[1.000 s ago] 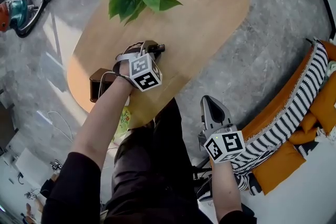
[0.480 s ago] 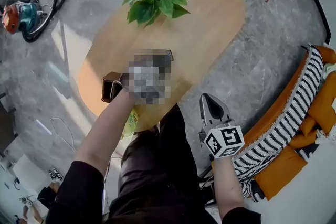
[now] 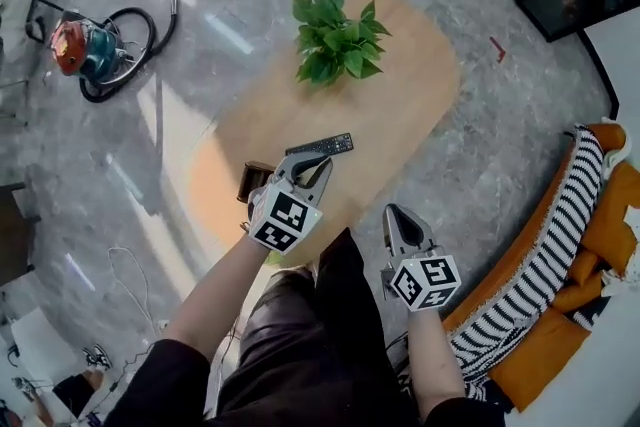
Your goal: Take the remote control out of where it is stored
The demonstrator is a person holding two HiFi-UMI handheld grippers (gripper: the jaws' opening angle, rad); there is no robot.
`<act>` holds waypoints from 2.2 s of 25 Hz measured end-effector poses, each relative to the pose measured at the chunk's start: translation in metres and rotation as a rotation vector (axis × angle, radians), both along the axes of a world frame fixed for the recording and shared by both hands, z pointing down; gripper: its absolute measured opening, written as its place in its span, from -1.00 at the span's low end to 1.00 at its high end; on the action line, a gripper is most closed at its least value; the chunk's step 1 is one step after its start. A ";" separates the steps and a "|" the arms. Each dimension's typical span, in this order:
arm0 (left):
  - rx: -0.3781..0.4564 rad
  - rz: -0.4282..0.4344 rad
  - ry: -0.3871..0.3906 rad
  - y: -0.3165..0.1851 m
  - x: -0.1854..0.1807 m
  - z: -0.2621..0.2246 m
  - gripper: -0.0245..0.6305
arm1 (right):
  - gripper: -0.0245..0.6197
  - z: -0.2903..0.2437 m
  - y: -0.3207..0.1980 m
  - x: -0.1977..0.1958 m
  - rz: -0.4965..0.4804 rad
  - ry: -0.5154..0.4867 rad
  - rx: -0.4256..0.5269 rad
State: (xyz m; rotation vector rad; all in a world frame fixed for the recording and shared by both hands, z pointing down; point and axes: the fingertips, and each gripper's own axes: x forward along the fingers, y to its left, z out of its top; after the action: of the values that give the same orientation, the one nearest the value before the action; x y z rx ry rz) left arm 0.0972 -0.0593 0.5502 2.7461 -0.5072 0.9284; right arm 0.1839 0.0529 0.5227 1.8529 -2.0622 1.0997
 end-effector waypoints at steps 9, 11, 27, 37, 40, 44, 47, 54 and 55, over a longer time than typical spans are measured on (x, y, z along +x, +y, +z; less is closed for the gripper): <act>0.127 -0.239 0.241 0.008 -0.094 -0.161 -0.90 | -0.90 -0.124 -0.027 -0.051 -0.119 0.087 0.212; 0.158 -0.277 0.293 0.018 -0.109 -0.192 -0.91 | -0.90 -0.145 -0.026 -0.068 -0.145 0.087 0.251; 0.170 -0.429 0.159 0.029 -0.191 -0.164 -0.90 | -0.90 -0.149 -0.024 -0.106 -0.263 0.103 0.235; -0.053 -0.325 -0.154 0.060 -0.179 -0.019 -0.84 | -0.90 -0.114 -0.029 -0.090 -0.269 0.102 0.145; -0.143 -0.276 -0.253 0.072 -0.174 0.027 -0.74 | -0.90 -0.103 -0.031 -0.081 -0.273 0.107 0.117; -0.231 -0.196 -0.364 0.084 -0.166 0.075 -0.48 | -0.90 -0.093 -0.027 -0.069 -0.291 0.128 0.088; -0.263 -0.138 -0.429 0.083 -0.164 0.102 -0.46 | -0.90 -0.080 -0.025 -0.056 -0.279 0.122 0.054; -0.383 -0.084 -0.544 0.078 -0.159 0.150 -0.46 | -0.90 -0.047 -0.010 -0.039 -0.214 0.087 -0.007; -0.393 -0.076 -0.567 0.080 -0.159 0.155 -0.46 | -0.90 -0.043 -0.007 -0.040 -0.203 0.077 -0.013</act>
State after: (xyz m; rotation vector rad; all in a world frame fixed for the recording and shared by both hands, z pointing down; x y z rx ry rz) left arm -0.0622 0.0203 0.7049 2.0854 -0.4473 1.5968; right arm 0.1443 0.0463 0.4800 1.6099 -2.1368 0.9734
